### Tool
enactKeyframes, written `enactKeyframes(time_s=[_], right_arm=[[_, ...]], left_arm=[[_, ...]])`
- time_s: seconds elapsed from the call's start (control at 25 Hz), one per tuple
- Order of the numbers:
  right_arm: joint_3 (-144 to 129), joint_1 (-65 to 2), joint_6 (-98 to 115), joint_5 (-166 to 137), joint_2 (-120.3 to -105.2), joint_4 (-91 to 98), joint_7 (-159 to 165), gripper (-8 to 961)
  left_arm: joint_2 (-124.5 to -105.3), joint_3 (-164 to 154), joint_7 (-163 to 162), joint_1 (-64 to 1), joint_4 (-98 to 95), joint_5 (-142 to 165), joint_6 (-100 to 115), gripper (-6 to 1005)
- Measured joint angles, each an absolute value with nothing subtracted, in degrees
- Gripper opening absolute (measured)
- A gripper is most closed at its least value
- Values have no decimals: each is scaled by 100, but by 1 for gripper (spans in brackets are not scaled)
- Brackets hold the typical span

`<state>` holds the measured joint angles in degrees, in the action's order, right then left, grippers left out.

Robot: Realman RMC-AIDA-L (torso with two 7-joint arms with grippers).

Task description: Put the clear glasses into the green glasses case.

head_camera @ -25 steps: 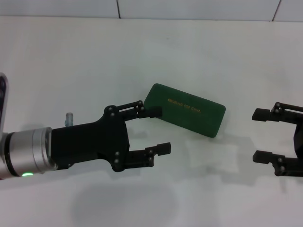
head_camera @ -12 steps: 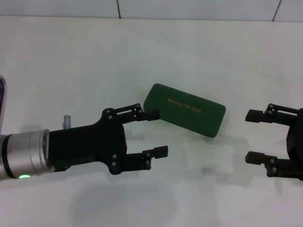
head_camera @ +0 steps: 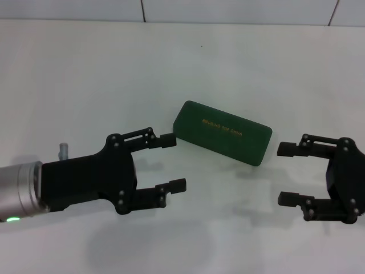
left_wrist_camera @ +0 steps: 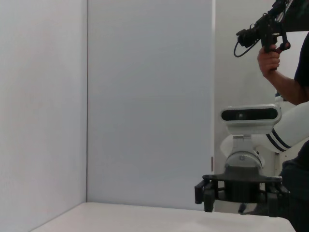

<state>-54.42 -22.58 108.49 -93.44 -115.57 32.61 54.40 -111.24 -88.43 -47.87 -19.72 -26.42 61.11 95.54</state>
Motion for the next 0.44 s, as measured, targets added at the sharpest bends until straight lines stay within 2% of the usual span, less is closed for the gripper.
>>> enactKeyframes(time_s=[0.44], right_arm=[[-5502,-2338,10834,-9273,-11580,2933,4971,724]], left_arm=[[-11171,-8621,-4787,-1866,-2646,6345,9607,744]])
